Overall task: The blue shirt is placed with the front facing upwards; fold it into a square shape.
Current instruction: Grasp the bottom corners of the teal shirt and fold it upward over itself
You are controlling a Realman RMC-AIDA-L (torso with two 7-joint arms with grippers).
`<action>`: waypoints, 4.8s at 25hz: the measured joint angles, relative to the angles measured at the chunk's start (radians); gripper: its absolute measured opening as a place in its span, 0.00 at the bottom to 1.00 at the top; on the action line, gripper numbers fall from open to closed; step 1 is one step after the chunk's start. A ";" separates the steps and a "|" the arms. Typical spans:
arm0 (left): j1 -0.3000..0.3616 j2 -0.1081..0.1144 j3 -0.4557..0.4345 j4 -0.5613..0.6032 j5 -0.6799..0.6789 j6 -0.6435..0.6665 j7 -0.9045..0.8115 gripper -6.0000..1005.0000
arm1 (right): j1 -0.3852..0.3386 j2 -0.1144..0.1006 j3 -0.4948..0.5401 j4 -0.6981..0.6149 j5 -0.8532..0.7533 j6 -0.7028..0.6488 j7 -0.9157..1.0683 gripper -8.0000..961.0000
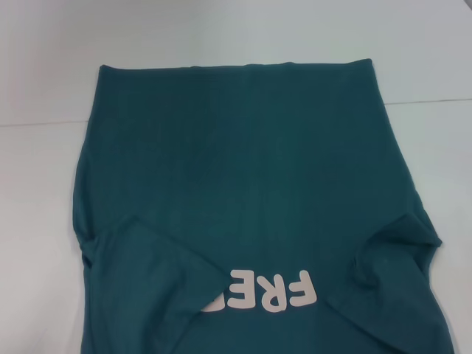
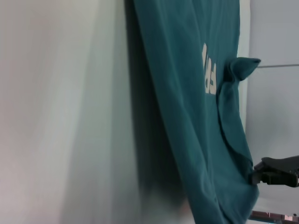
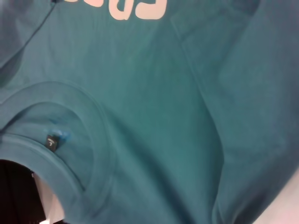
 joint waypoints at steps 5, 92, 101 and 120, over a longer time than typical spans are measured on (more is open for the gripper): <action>-0.006 -0.004 0.000 -0.002 0.003 -0.004 0.007 0.05 | 0.007 0.007 -0.001 0.005 -0.001 0.005 -0.009 0.04; -0.431 0.043 -0.021 -0.062 -0.087 -0.545 -0.207 0.06 | 0.138 -0.007 0.168 0.035 0.174 0.547 0.182 0.04; -0.479 0.034 -0.014 -0.064 -0.110 -0.652 -0.203 0.06 | 0.146 0.011 0.163 0.036 0.174 0.637 0.190 0.04; -0.547 0.008 0.077 -0.119 -0.110 -0.919 -0.144 0.06 | 0.189 0.042 0.045 0.139 0.174 0.937 0.200 0.04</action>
